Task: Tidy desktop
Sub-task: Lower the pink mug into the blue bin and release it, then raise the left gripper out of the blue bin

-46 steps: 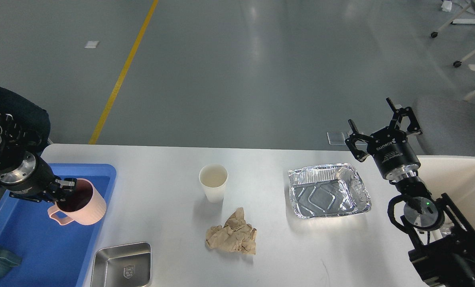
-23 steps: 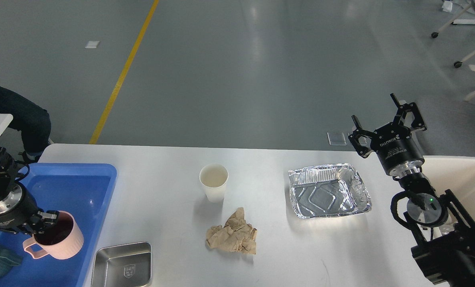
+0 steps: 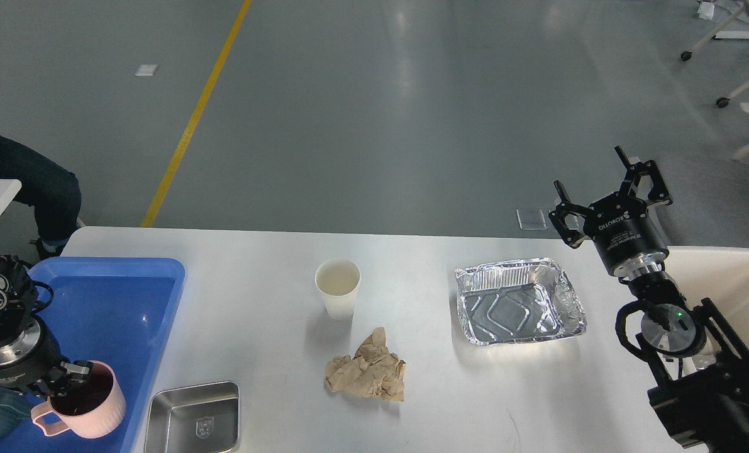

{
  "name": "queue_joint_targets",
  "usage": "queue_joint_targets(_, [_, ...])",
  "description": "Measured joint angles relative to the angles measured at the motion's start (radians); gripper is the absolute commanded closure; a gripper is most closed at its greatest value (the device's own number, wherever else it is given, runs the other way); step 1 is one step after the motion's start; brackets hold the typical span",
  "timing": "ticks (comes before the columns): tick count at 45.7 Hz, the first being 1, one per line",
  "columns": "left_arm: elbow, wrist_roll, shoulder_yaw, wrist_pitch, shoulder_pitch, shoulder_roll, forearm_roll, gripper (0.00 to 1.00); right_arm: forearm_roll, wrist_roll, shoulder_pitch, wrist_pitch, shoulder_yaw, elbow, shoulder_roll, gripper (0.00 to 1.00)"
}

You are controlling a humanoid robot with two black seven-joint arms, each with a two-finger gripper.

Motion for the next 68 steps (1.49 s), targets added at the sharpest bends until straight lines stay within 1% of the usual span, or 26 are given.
queue_joint_targets(8, [0.000, 0.000, 0.002, 0.000, 0.011, -0.004, 0.001, 0.99, 0.000, 0.000, -0.001, 0.000, 0.001, 0.000, 0.000, 0.00])
queue_joint_targets(15, [0.000, 0.000, -0.003, 0.000, 0.017, -0.005, 0.001, 0.89, 0.000, 0.000, -0.002, 0.000, 0.001, 0.000, 0.000, 0.00])
queue_joint_targets(25, [0.002, -0.002, -0.008, 0.000, 0.018, -0.005, 0.000, 0.70, 0.000, 0.000, -0.002, 0.001, 0.000, 0.002, 0.001, 0.00])
queue_joint_targets(35, [0.002, -0.003, -0.023, 0.000, 0.014, -0.004, -0.002, 0.35, 0.000, 0.000, -0.008, 0.004, 0.000, 0.003, 0.001, 0.00])
queue_joint_targets(36, [0.002, -0.004, -0.025, 0.000, 0.013, -0.004, -0.003, 0.29, 0.000, 0.000, -0.008, 0.004, 0.000, 0.003, 0.001, 0.00])
queue_joint_targets(39, [0.005, -0.005, -0.036, -0.001, 0.009, -0.003, -0.005, 0.02, 0.000, 0.000, -0.011, 0.004, 0.000, 0.003, 0.000, 0.00])
queue_joint_targets(47, [0.032, -0.005, -0.113, 0.000, 0.002, -0.002, -0.008, 0.02, 0.000, 0.000, -0.013, 0.006, -0.003, 0.004, 0.000, 0.00])
queue_joint_targets(58, [0.040, -0.004, -0.226, -0.001, 0.011, -0.012, -0.012, 0.02, 0.000, 0.000, -0.008, 0.006, -0.005, 0.004, -0.001, 0.00])
queue_joint_targets(68, [0.164, -0.002, -0.278, 0.000, -0.001, -0.094, -0.007, 0.02, 0.000, 0.000, -0.005, 0.006, -0.007, 0.002, 0.002, 0.00])
